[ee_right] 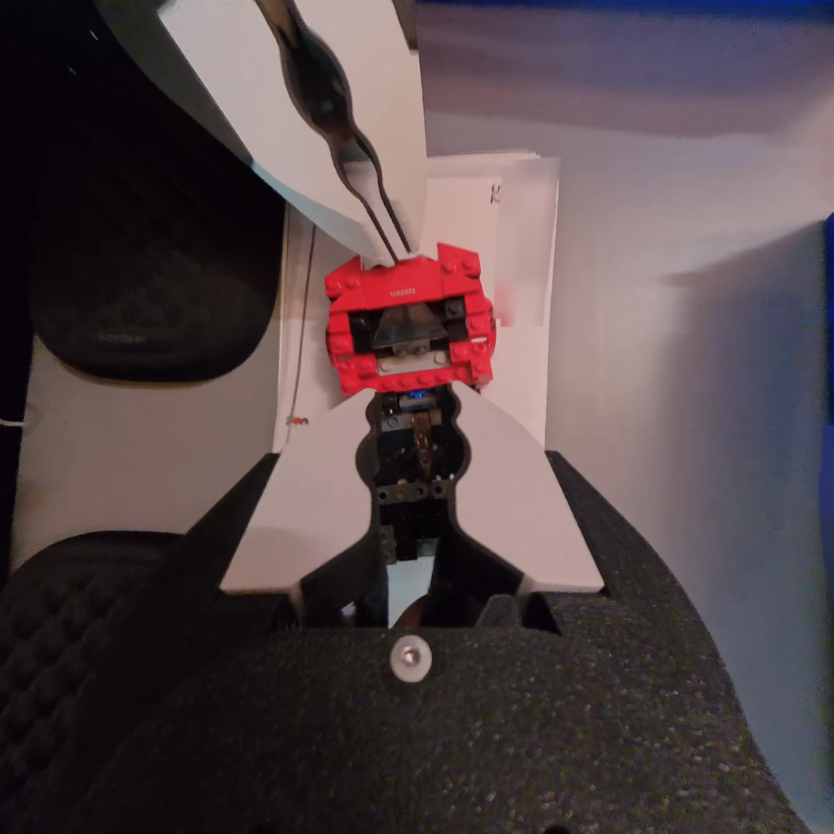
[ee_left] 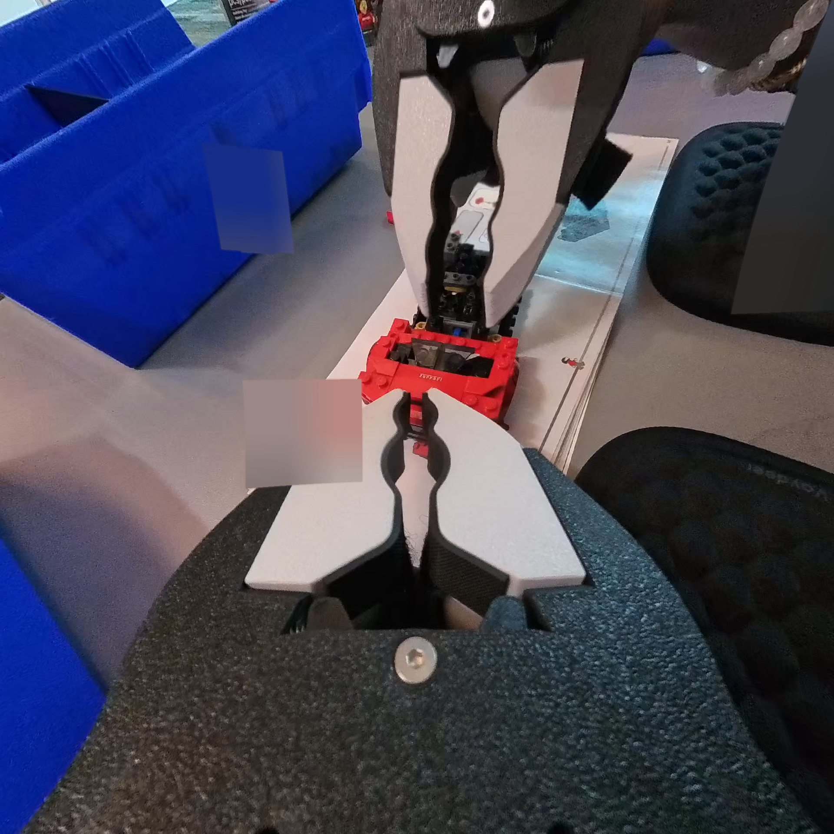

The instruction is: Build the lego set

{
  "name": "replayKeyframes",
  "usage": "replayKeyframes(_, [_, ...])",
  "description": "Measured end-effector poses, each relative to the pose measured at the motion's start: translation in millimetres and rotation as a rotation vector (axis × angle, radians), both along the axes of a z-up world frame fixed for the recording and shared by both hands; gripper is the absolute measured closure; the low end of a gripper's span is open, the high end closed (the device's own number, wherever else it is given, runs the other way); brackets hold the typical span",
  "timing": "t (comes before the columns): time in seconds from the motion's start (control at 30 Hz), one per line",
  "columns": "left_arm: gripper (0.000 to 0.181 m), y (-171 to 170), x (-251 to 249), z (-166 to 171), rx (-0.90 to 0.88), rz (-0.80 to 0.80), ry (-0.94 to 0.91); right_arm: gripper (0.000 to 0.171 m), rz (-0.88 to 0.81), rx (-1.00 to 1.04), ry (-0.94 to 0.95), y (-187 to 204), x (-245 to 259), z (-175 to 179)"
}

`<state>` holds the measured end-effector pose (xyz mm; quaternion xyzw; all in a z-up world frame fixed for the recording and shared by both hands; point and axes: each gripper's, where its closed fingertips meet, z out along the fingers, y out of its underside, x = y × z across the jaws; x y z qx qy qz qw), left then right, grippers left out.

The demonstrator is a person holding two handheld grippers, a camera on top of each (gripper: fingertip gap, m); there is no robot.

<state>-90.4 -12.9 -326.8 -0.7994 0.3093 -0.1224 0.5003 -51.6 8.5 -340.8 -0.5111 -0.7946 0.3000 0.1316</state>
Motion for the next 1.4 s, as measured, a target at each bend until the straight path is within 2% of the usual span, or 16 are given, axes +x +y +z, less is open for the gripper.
replayKeyframes(0.8, [0.178,0,0,-2,-0.005,0.001,0.014,0.145,-0.01,0.053,-0.017,2,-1,-3])
replayKeyframes(0.83, [0.178,0,0,-2,-0.004,0.001,0.013,0.144,-0.006,0.036,-0.01,2,0,-1])
replayKeyframes(0.87, [0.178,0,0,-2,-0.003,0.0,0.014,0.134,-0.009,0.006,0.003,1,0,2])
replayKeyframes(1.0, [0.175,0,0,-1,0.002,0.0,0.011,0.114,-0.062,-0.054,0.109,8,4,24])
replayKeyframes(1.07, [0.171,0,-1,0,0.005,0.002,0.004,0.103,-0.071,-0.004,0.079,13,14,16])
replayKeyframes(1.13, [0.159,-1,0,2,0.007,-0.01,-0.012,0.098,-0.054,0.017,0.026,9,22,2])
replayKeyframes(1.23, [0.135,-5,3,6,0.014,-0.041,-0.054,0.097,-0.041,0.073,0.003,8,21,-13])
replayKeyframes(1.4, [0.109,-8,7,6,-0.007,-0.075,-0.07,0.098,-0.024,0.087,-0.02,8,11,-21])
